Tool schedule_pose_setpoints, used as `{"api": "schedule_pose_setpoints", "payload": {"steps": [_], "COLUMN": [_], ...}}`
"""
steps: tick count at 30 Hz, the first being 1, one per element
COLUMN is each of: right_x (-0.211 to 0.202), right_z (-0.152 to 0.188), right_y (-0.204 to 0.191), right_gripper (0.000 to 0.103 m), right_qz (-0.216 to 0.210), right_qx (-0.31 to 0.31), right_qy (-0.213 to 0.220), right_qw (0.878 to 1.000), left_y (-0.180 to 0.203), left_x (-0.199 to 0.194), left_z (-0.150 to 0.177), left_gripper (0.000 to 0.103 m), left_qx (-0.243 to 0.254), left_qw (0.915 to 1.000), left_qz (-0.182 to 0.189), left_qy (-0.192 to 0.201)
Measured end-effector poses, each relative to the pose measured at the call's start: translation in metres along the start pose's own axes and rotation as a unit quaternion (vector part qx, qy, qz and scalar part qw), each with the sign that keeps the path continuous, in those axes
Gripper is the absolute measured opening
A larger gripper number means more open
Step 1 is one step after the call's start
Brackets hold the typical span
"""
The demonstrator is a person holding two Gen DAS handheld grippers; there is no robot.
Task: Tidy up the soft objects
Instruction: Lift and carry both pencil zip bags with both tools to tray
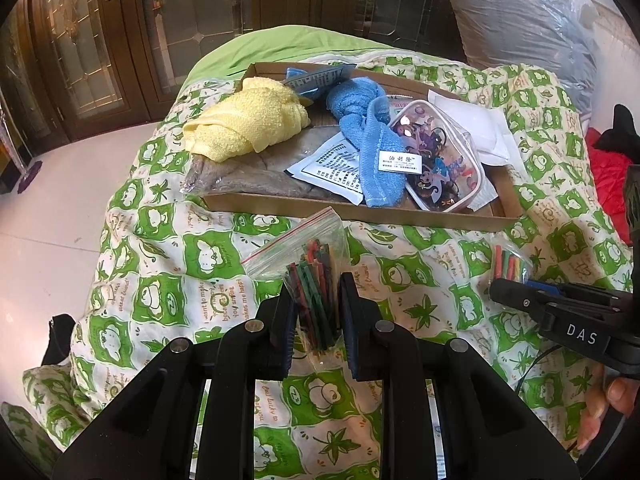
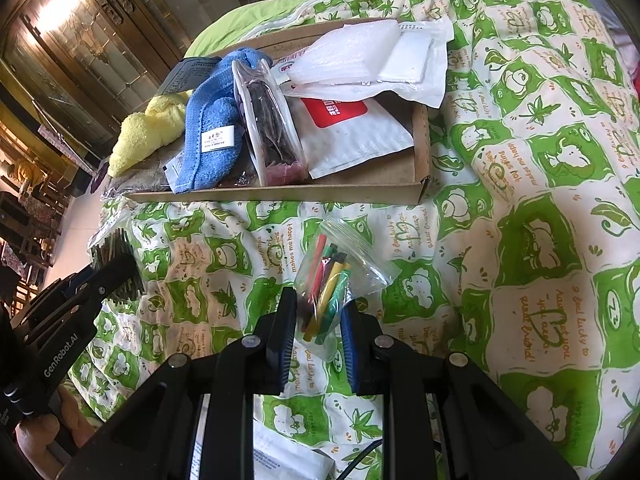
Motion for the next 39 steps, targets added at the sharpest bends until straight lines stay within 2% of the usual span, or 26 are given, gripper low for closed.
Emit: {"api": "schedule_pose_setpoints", "payload": {"steps": [17,23,30,39], "right_x": [-0.005,-0.025,-0.047,-0.018], "right_z": [-0.003,-0.022,-0.061,-0.092], "right_y": [-0.003,-0.006,0.012,0.035], "right_gripper": [0.02,0.02,0.02,0.021], "right_qz": [-0.003,-0.013,-0.008,-0.022], "right_qx": [-0.002,-0.004,0.008,0.042], "right_qy": [0.003,0.019,0.044,0.018], "right_qw": [1.0,1.0,0.999,0.999], "left_y": [0.003,-0.004,0.001,0.004], "left_x": [-0.003,-0.004,-0.001,0.003], "left_z": [-0.002,-0.008,-0.005,0.0], "left_gripper": [0.019,0.019,0.019,0.019], "left_qx": [0.003,-0.008,-0.004,0.004], "left_qw": [1.0,0.9999,0.9999,0.9999], "left_qz": [0.004,0.01,0.014,0.013], "left_qy": [0.002,0.003,-0.003,-0.01]}}
Point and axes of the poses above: each gripper's, at about its wrist camera, not at the fingertips, and x roughly the way its jaws point, y to its right, z to its underside, the point moved 8 cm from there along x, roughly the way its jaws point, and after that the axes turned 14 degrees about -z, right-handed, at the moved point
